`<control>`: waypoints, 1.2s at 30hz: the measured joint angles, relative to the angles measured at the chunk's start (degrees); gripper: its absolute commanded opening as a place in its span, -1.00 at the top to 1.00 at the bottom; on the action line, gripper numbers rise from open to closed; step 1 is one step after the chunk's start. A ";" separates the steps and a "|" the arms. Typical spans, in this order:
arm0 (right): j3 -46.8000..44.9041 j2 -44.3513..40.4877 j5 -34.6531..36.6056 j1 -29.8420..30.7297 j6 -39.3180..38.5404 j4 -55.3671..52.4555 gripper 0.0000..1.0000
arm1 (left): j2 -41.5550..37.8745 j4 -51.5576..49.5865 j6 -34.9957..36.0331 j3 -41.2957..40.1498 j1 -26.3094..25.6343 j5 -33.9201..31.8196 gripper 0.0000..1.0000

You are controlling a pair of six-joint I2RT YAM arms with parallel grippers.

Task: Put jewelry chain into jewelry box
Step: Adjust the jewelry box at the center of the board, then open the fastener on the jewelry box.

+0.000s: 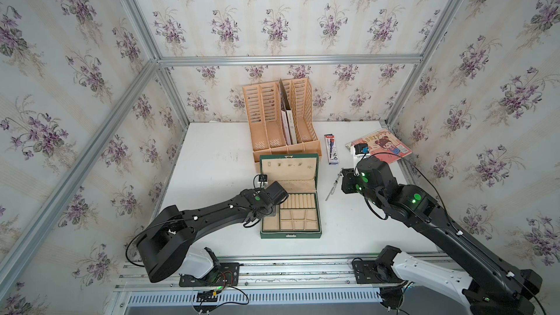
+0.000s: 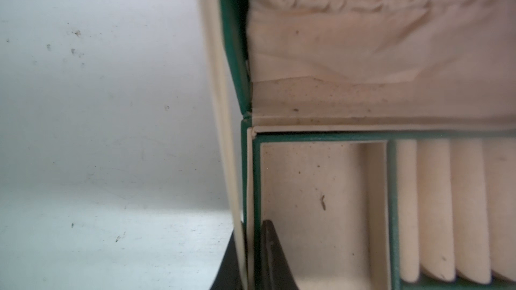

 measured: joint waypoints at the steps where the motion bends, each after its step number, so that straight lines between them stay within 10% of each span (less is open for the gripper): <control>1: 0.42 0.00 0.04 0.00 -0.46 -0.33 1.00 | -0.02 -0.26 0.02 0.15 0.02 0.26 0.09; 6: 3.15 0.09 0.42 0.00 -2.05 -2.12 1.00 | -6.47 -4.96 0.24 2.71 -0.26 0.87 -0.45; 19: 0.50 -1.88 -2.54 0.00 -3.43 1.05 1.00 | -22.14 0.90 2.51 6.32 2.45 4.66 -0.12; 36: -5.57 -9.01 -3.54 -0.02 -0.13 8.68 1.00 | -7.69 28.55 -28.55 2.19 11.06 12.39 -0.01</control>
